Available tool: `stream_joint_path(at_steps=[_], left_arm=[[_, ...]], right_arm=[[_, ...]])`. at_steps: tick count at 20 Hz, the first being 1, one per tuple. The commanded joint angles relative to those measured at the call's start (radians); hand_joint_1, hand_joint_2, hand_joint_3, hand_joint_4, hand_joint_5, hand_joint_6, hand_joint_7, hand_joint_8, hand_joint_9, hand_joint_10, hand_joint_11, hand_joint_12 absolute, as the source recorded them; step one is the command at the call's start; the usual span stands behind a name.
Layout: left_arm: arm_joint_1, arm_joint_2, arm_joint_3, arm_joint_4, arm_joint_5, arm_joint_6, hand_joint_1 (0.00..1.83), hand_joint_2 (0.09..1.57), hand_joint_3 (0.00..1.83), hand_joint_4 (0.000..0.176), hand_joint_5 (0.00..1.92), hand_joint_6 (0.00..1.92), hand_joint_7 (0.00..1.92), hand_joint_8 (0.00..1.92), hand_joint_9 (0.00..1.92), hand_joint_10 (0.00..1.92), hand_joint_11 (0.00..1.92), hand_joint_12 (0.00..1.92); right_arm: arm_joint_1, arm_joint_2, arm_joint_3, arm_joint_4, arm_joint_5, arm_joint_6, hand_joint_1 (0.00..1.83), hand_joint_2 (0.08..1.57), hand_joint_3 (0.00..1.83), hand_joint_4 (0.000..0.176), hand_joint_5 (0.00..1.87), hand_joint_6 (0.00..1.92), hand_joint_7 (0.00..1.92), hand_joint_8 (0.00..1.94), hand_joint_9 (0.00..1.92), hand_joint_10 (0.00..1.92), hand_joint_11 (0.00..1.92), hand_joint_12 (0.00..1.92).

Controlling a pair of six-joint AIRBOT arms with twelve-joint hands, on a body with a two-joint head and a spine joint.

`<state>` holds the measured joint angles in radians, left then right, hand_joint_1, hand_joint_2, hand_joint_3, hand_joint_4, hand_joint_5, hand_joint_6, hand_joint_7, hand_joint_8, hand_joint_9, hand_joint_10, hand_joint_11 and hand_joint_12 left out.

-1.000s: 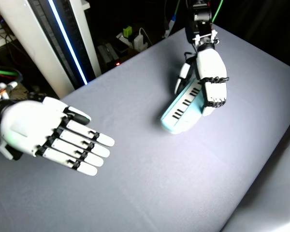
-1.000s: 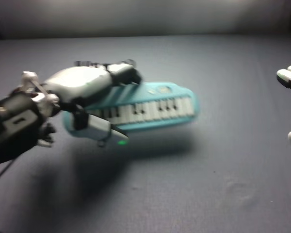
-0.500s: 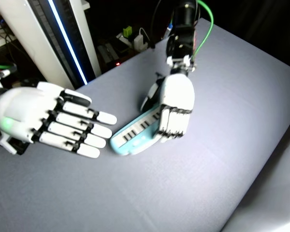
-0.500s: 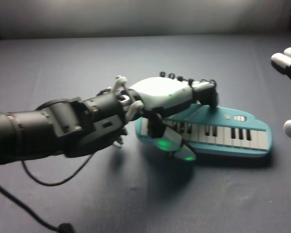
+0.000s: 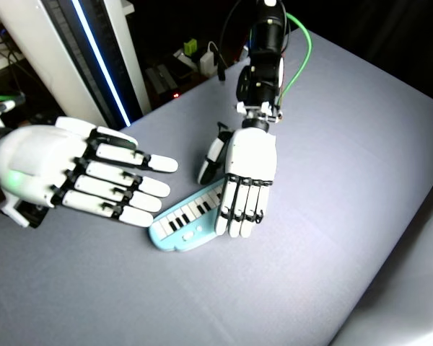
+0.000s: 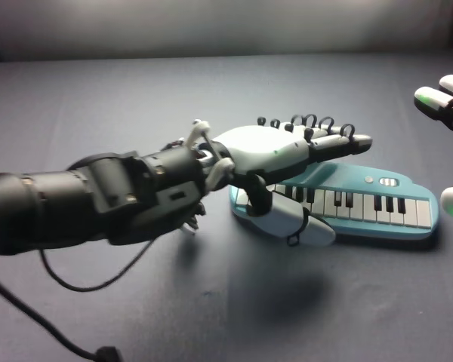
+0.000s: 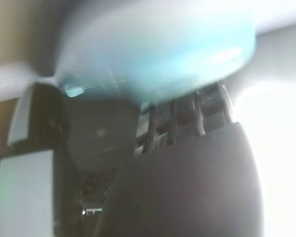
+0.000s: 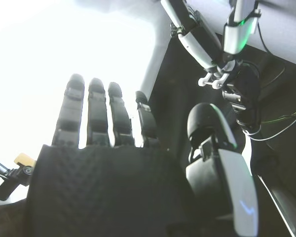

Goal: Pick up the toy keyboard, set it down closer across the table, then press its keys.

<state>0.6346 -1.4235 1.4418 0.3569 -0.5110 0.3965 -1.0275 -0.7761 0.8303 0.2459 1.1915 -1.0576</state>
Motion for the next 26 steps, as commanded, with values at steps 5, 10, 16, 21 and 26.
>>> stream_joint_path(at_steps=[5,10,16,21,26], left_arm=[[0.054,0.174,-0.109,-0.17,-0.275,0.122,0.37,1.07,0.02,0.121,0.0,0.0,0.0,0.0,0.0,0.0,0.0,0.0],[0.177,0.36,-0.225,-0.372,-0.47,0.252,0.37,1.08,0.02,0.121,0.0,0.0,0.0,0.0,0.0,0.0,0.0,0.0],[0.293,0.446,-0.305,-0.488,-0.619,0.295,0.37,1.08,0.01,0.121,0.0,0.0,0.0,0.0,0.0,0.0,0.0,0.0],[0.319,0.448,-0.316,-0.503,-0.644,0.295,0.29,1.32,0.02,0.052,0.0,0.0,0.0,0.0,0.0,0.0,0.0,0.0],[0.327,0.45,-0.319,-0.518,-0.654,0.295,0.65,1.39,0.01,0.049,0.0,0.0,0.0,0.0,0.0,0.0,0.0,0.0]], right_arm=[[0.008,-0.003,0.001,-0.026,0.059,0.003,0.06,1.35,0.0,0.078,0.0,0.0,0.0,0.0,0.0,0.0,0.0,0.0],[0.082,-0.064,0.04,-0.039,-0.125,-0.061,0.06,1.35,0.0,0.078,0.0,0.0,0.0,0.0,0.0,0.0,0.0,0.0],[0.186,-0.188,0.122,-0.037,-0.341,-0.15,0.06,1.35,0.0,0.078,0.0,0.0,0.0,0.0,0.0,0.0,0.0,0.0],[0.259,-0.293,0.196,0.041,-0.526,-0.33,0.07,1.37,0.0,0.072,0.0,0.0,0.0,0.0,0.0,0.0,0.0,0.0],[0.262,-0.299,0.194,0.07,-0.542,-0.372,0.0,1.36,0.0,0.0,0.59,0.03,0.05,0.02,0.0,0.0,0.0,0.0]])
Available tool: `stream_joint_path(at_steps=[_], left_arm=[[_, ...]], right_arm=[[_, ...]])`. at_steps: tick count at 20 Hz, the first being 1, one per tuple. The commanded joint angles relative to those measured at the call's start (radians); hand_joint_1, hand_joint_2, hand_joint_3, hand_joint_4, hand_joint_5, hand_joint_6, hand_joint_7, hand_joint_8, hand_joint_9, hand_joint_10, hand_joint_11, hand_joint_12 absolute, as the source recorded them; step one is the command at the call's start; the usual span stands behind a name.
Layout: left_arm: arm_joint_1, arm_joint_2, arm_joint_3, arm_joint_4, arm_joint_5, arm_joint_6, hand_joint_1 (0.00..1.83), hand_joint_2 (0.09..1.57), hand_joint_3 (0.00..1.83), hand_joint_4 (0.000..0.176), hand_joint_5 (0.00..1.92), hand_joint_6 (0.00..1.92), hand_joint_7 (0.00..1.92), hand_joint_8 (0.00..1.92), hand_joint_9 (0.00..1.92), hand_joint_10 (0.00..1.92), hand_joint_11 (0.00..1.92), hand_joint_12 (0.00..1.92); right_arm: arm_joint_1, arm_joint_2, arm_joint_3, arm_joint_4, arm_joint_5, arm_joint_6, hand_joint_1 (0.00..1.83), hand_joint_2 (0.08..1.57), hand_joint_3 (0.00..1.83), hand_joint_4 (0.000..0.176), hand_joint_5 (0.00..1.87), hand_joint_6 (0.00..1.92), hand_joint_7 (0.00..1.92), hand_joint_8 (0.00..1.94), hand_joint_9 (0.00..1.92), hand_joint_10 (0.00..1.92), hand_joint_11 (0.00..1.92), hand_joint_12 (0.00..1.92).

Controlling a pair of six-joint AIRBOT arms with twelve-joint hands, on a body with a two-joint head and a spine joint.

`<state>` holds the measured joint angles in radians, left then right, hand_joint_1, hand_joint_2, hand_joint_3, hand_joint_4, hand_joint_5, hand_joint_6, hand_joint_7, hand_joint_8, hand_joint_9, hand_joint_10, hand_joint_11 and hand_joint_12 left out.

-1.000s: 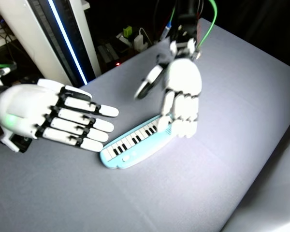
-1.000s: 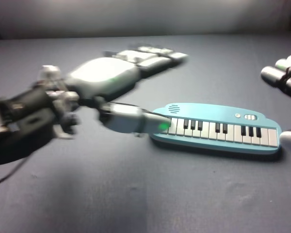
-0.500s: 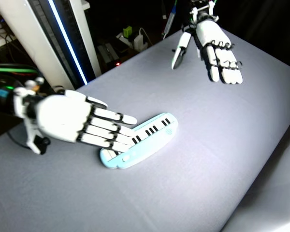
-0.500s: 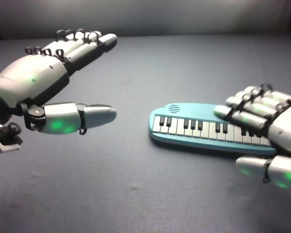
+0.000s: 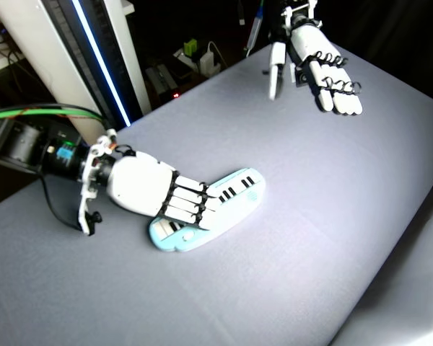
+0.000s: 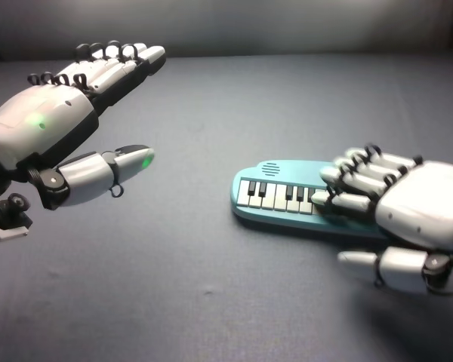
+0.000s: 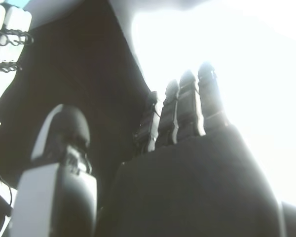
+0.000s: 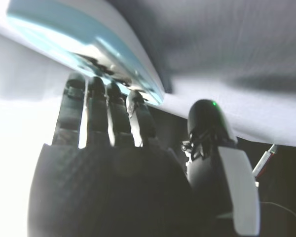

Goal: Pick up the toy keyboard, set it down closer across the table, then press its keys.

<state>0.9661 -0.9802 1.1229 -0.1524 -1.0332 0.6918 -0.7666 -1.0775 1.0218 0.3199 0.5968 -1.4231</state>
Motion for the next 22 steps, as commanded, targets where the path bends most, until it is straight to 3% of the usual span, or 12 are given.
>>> stream_joint_path(at_steps=[1,4,5,6,7,9,11,12,15,18,19,22], left_arm=[[0.0,0.009,-0.001,-0.014,-0.136,-0.001,0.66,1.39,0.01,0.049,0.0,0.0,0.0,0.0,0.0,0.0,0.0,0.0],[0.003,0.013,-0.001,-0.02,-0.142,-0.001,0.68,1.39,0.0,0.056,0.0,0.0,0.0,0.0,0.0,0.0,0.0,0.0],[0.006,0.013,-0.001,-0.023,-0.146,-0.001,0.67,1.4,0.0,0.056,0.0,0.0,0.0,0.0,0.0,0.0,0.0,0.0],[0.009,0.014,-0.002,-0.029,-0.152,-0.001,0.64,1.4,0.01,0.038,0.0,0.0,0.0,0.0,0.0,0.0,0.0,0.0],[0.015,0.016,-0.004,-0.037,-0.16,-0.001,0.67,1.4,0.0,0.018,0.0,0.0,0.0,0.0,0.0,0.0,0.0,0.0],[0.028,0.018,-0.007,-0.048,-0.17,-0.001,0.67,1.4,0.0,0.009,0.0,0.0,0.0,0.0,0.0,0.0,0.0,0.0],[0.036,0.018,-0.008,-0.055,-0.176,-0.001,0.63,1.4,0.0,0.026,0.01,0.0,0.0,0.0,0.0,0.0,0.0,0.0],[0.036,0.018,-0.008,-0.055,-0.176,-0.001,0.63,1.4,0.0,0.017,0.0,0.0,0.0,0.0,0.0,0.0,0.0,0.0],[0.036,0.018,-0.008,-0.055,-0.176,-0.001,0.72,1.39,0.0,0.007,0.01,0.0,0.0,0.0,0.0,0.0,0.0,0.0],[0.036,0.018,-0.008,-0.055,-0.171,-0.001,0.73,1.39,0.0,0.003,0.02,0.01,0.0,0.0,0.0,0.0,0.0,0.0],[0.036,0.018,-0.008,-0.055,-0.172,-0.001,0.75,1.38,0.0,0.005,0.03,0.01,0.0,0.0,0.0,0.0,0.0,0.0],[0.036,0.017,-0.008,-0.055,-0.175,-0.001,0.76,1.38,0.0,0.0,0.03,0.0,0.0,0.0,0.0,0.0,0.0,0.0]], right_arm=[[0.001,0.006,-0.008,-0.003,0.069,-0.007,0.02,1.37,0.01,0.0,0.39,0.01,0.02,0.0,0.0,0.0,0.0,0.0],[0.001,0.069,-0.054,-0.004,0.134,-0.007,0.03,1.39,0.01,0.0,0.06,0.0,0.0,0.0,0.0,0.0,0.0,0.0],[0.001,0.083,-0.068,-0.004,0.153,-0.007,0.03,1.39,0.01,0.0,0.04,0.0,0.0,0.0,0.0,0.0,0.0,0.0],[0.0,0.101,-0.084,-0.005,0.173,-0.007,0.01,1.39,0.01,0.0,0.01,0.0,0.0,0.0,0.0,0.0,0.0,0.0],[-0.002,0.116,-0.099,-0.006,0.195,-0.007,0.0,1.4,0.01,0.0,0.0,0.0,0.0,0.0,0.0,0.0,0.0,0.0],[-0.01,0.137,-0.118,-0.006,0.228,-0.006,0.08,1.4,0.01,0.0,0.0,0.0,0.0,0.0,0.0,0.0,0.0,0.0],[-0.022,0.148,-0.13,-0.009,0.245,-0.001,0.14,1.41,0.0,0.0,0.01,0.0,0.0,0.0,0.0,0.0,0.0,0.0],[-0.029,0.148,-0.13,-0.011,0.245,0.005,0.08,1.42,0.01,0.0,0.0,0.0,0.0,0.0,0.0,0.0,0.0,0.0],[-0.083,0.137,-0.111,-0.009,0.23,0.049,0.2,1.38,0.0,0.0,0.07,0.02,0.08,0.02,0.0,0.0,0.0,0.0],[-0.112,0.102,-0.078,0.013,0.158,0.053,0.02,1.42,0.01,0.0,0.04,0.0,0.03,0.0,0.0,0.0,0.0,0.0],[-0.112,0.101,-0.077,0.015,0.154,0.053,0.05,1.39,0.01,0.0,0.12,0.01,0.07,0.01,0.05,0.01,0.0,0.21],[-0.113,0.096,-0.063,0.024,0.131,0.053,0.14,1.39,0.0,0.0,0.17,0.01,0.13,0.01,0.08,0.01,0.0,0.15]])
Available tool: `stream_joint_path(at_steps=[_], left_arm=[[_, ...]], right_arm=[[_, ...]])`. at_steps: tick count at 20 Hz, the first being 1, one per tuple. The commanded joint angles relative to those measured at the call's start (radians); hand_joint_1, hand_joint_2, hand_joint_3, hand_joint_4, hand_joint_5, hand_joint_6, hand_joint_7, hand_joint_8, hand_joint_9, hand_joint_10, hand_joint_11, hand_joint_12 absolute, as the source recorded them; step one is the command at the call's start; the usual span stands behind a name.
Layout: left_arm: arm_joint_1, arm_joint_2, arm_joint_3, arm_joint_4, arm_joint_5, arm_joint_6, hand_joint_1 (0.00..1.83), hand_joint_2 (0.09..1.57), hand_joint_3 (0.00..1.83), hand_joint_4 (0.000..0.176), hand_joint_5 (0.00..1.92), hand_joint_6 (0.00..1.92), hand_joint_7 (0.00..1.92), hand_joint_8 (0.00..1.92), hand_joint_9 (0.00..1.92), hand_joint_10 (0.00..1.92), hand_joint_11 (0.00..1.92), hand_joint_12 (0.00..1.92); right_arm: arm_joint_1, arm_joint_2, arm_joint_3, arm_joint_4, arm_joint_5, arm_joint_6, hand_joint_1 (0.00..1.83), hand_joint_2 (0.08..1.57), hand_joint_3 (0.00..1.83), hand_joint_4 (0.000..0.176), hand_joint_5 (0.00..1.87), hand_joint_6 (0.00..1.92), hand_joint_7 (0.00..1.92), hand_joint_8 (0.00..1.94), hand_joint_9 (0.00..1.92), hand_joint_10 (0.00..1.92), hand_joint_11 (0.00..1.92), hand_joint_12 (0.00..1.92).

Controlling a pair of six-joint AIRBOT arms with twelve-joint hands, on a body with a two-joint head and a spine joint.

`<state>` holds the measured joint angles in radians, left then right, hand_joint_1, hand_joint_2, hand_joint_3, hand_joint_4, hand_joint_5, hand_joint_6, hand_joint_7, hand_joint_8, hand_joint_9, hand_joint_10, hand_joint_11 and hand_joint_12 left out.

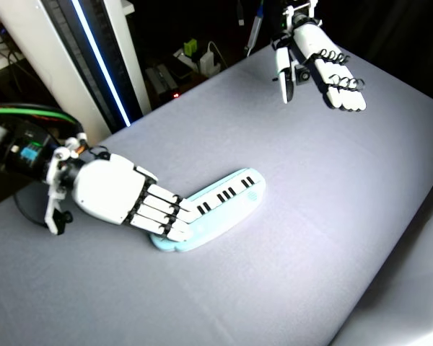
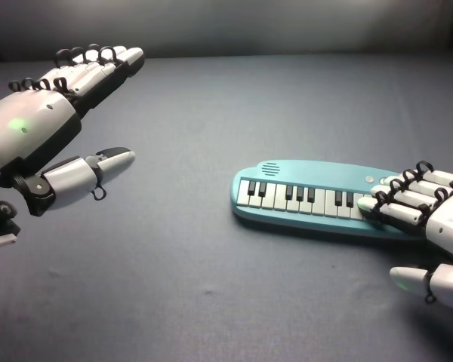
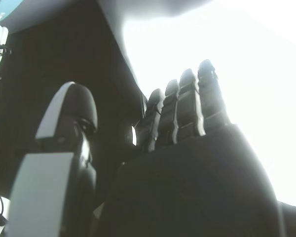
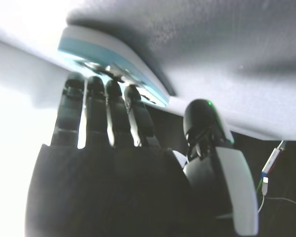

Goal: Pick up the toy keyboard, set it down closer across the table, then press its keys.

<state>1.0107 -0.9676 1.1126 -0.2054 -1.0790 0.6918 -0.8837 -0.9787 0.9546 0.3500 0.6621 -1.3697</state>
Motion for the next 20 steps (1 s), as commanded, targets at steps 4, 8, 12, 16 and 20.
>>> stream_joint_path(at_steps=[4,8,12,16,20], left_arm=[[-0.008,0.005,0.001,-0.002,-0.134,-0.001,0.76,1.38,0.0,0.009,0.03,0.0,0.0,0.0,0.0,0.0,0.0,0.0],[-0.006,0.005,0.0,-0.005,-0.142,-0.001,0.75,1.39,0.0,0.001,0.02,0.0,0.0,0.0,0.0,0.0,0.0,0.0],[0.01,0.016,-0.018,-0.009,-0.194,-0.001,0.69,1.39,0.0,0.022,0.0,0.0,0.0,0.0,0.0,0.0,0.0,0.0],[0.033,0.044,-0.054,-0.025,-0.335,0.002,0.56,1.4,0.0,0.011,0.0,0.0,0.0,0.0,0.0,0.0,0.0,0.0],[0.057,0.082,-0.098,-0.041,-0.487,0.036,0.48,1.41,0.0,0.073,0.0,0.0,0.0,0.0,0.0,0.0,0.0,0.0]], right_arm=[[0.005,0.055,-0.027,-0.054,0.142,0.075,0.1,1.4,0.0,0.0,0.25,0.0,0.36,0.01,0.31,0.03,0.0,0.31],[0.005,0.175,-0.102,-0.105,0.354,0.15,0.0,1.42,0.0,0.0,0.06,0.0,0.0,0.0,0.02,0.0,0.0,0.17],[-0.014,0.258,-0.165,-0.114,0.535,0.161,0.0,1.41,0.0,0.0,0.0,0.0,0.0,0.0,0.0,0.0,0.0,0.0],[-0.083,0.317,-0.209,-0.111,0.773,0.203,0.11,1.41,0.0,0.009,0.0,0.0,0.0,0.0,0.0,0.0,0.0,0.0],[-0.194,0.355,-0.237,-0.065,0.979,0.238,0.15,1.33,0.0,0.056,0.0,0.0,0.0,0.0,0.0,0.0,0.0,0.0]])
